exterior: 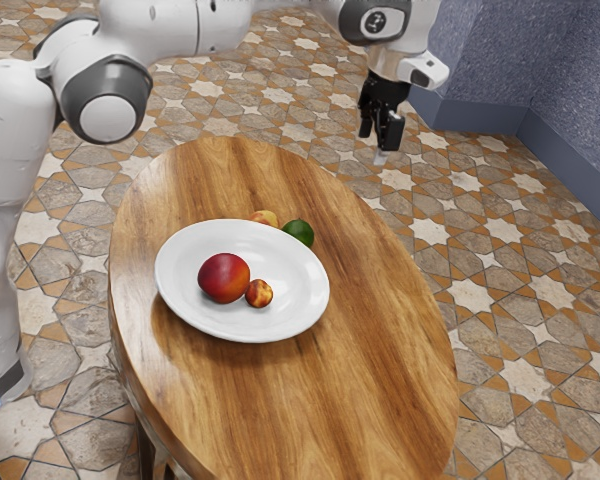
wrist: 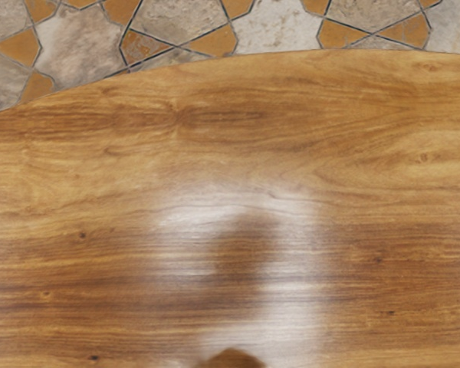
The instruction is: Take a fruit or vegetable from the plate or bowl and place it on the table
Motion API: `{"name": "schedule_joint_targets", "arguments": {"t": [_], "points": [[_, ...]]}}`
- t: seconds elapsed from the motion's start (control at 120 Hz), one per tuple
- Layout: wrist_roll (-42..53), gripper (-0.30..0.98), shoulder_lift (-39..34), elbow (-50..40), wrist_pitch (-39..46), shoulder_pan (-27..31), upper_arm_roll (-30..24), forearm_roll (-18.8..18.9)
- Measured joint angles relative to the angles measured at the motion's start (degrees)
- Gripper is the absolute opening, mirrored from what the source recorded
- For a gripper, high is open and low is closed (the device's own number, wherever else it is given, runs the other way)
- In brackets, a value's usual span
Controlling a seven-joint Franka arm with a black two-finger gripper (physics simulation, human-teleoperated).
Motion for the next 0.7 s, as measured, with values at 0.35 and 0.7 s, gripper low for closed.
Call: {"name": "schedule_joint_targets", "arguments": {"t": [0.35,0.7], "points": [[-1.0,0.69,-5.8,-5.4,-0.6,-1.7,-13.1,1.3],[-11.8,0.69,-9.4,-11.1,2.1,-6.9,-7.9,2.9]]}}
